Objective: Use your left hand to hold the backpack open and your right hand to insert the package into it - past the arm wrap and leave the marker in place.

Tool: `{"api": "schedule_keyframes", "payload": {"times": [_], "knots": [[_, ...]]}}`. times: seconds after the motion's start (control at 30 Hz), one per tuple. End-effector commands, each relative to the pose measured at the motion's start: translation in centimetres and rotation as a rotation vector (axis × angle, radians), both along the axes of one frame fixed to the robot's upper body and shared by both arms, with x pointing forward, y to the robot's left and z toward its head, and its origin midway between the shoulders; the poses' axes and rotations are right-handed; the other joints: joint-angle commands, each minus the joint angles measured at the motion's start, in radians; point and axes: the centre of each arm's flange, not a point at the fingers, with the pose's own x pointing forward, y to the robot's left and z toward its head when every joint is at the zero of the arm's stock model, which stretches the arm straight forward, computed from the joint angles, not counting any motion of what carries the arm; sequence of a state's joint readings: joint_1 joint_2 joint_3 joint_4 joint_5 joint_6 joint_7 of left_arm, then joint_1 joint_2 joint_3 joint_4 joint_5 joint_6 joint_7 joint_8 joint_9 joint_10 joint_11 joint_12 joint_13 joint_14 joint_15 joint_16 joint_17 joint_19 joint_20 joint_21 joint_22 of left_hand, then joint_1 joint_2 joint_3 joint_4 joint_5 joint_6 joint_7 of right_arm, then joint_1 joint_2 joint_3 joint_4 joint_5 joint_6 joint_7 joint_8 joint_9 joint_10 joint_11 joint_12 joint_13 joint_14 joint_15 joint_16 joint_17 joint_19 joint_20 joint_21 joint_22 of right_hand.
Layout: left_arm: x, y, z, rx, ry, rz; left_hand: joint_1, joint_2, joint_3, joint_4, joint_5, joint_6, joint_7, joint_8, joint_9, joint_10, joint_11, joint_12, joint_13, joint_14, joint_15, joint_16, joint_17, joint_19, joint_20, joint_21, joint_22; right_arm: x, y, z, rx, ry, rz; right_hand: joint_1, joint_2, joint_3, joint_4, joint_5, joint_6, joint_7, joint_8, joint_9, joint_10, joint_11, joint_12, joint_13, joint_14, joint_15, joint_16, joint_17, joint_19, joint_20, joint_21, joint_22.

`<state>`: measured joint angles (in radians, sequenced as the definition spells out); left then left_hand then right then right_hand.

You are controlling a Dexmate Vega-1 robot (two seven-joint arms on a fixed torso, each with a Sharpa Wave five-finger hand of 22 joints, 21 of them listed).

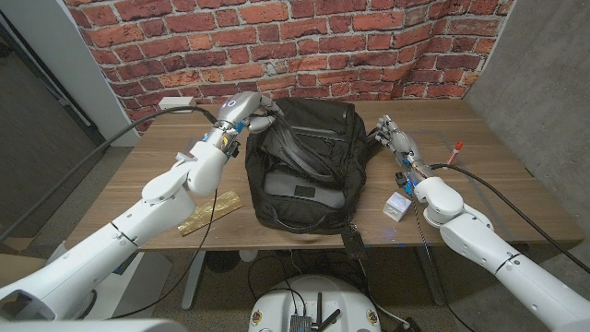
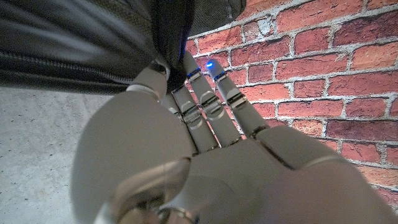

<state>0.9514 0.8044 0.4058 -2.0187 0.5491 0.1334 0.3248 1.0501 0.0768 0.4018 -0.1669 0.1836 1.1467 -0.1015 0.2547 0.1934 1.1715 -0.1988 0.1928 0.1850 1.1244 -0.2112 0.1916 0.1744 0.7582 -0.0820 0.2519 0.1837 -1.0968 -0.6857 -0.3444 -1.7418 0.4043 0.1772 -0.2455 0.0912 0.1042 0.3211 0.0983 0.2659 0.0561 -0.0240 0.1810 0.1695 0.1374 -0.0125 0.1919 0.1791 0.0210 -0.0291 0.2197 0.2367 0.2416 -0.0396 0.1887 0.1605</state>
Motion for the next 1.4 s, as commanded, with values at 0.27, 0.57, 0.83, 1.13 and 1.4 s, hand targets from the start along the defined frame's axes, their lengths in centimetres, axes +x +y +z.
{"api": "schedule_keyframes", "payload": {"times": [0.27, 0.57, 0.83, 1.13, 1.4], "knots": [[0.4, 0.6, 2.4, -0.124, 0.029, -0.013, 0.003, 0.007, 0.007, -0.005, -0.001, 0.003, 0.007, 0.005, 0.004, 0.022, -0.003, 0.004, 0.0, 0.016, -0.029, 0.005, 0.005, 0.013, -0.125, -0.001, 0.004, -4.9, 0.8, -1.0, -0.103, -0.025, -0.158, 0.02, -0.006, 0.001, -0.024, -0.004, 0.024, -0.011, 0.011, 0.004, 0.025, 0.004, 0.008, 0.005, 0.026, 0.004, 0.008, -0.002, 0.022, -0.012, 0.007, 0.005], [0.9, 0.7, 3.8, -0.113, 0.035, -0.044, 0.003, 0.006, 0.008, -0.005, -0.001, 0.004, 0.01, 0.005, 0.005, 0.024, -0.003, 0.004, 0.0, 0.02, -0.029, 0.004, 0.005, 0.016, -0.125, -0.001, 0.004, -6.6, 1.9, -1.3, -0.166, -0.034, -0.223, 0.036, -0.016, 0.001, -0.048, -0.011, 0.071, -0.029, 0.023, 0.005, 0.038, 0.004, 0.01, 0.006, 0.042, 0.002, 0.013, -0.003, 0.034, -0.011, 0.007, 0.006], [1.6, 1.3, 3.7, -0.166, 0.058, -0.069, 0.004, 0.008, 0.01, -0.004, -0.001, 0.004, 0.015, 0.004, 0.005, 0.033, -0.002, 0.006, 0.0, 0.03, -0.029, 0.007, 0.005, 0.02, -0.125, 0.0, 0.004, -8.4, 3.2, -1.7, -0.279, -0.039, -0.305, 0.065, -0.025, 0.004, -0.085, -0.019, 0.114, -0.017, 0.029, 0.007, 0.085, 0.013, 0.023, 0.008, 0.084, 0.0, 0.026, -0.006, 0.064, -0.008, 0.011, 0.006], [2.2, 1.7, 4.0, -0.182, 0.069, -0.098, 0.007, 0.007, 0.011, -0.006, -0.001, 0.007, 0.019, 0.004, 0.006, 0.042, -0.001, 0.007, -0.001, 0.049, -0.029, 0.011, 0.006, 0.028, -0.125, 0.002, 0.004, -10.0, 3.8, -1.9, -0.334, -0.03, -0.353, 0.088, -0.039, 0.006, -0.112, -0.025, 0.127, -0.014, 0.029, 0.008, 0.096, 0.012, 0.022, 0.01, 0.101, -0.001, 0.028, -0.009, 0.078, -0.004, 0.011, 0.006], [2.8, 1.9, 4.1, -0.204, 0.09, -0.127, 0.009, 0.007, 0.012, -0.007, -0.001, 0.008, 0.021, 0.003, 0.006, 0.043, -0.001, 0.005, -0.001, 0.057, -0.029, 0.012, 0.006, 0.032, -0.125, 0.003, 0.005, -11.3, 3.8, -2.2, -0.396, -0.001, -0.393, 0.127, -0.061, 0.011, -0.155, -0.034, 0.144, -0.006, 0.031, 0.01, 0.112, 0.011, 0.024, 0.012, 0.116, 0.002, 0.029, -0.013, 0.084, -0.003, 0.007, 0.005]]}}
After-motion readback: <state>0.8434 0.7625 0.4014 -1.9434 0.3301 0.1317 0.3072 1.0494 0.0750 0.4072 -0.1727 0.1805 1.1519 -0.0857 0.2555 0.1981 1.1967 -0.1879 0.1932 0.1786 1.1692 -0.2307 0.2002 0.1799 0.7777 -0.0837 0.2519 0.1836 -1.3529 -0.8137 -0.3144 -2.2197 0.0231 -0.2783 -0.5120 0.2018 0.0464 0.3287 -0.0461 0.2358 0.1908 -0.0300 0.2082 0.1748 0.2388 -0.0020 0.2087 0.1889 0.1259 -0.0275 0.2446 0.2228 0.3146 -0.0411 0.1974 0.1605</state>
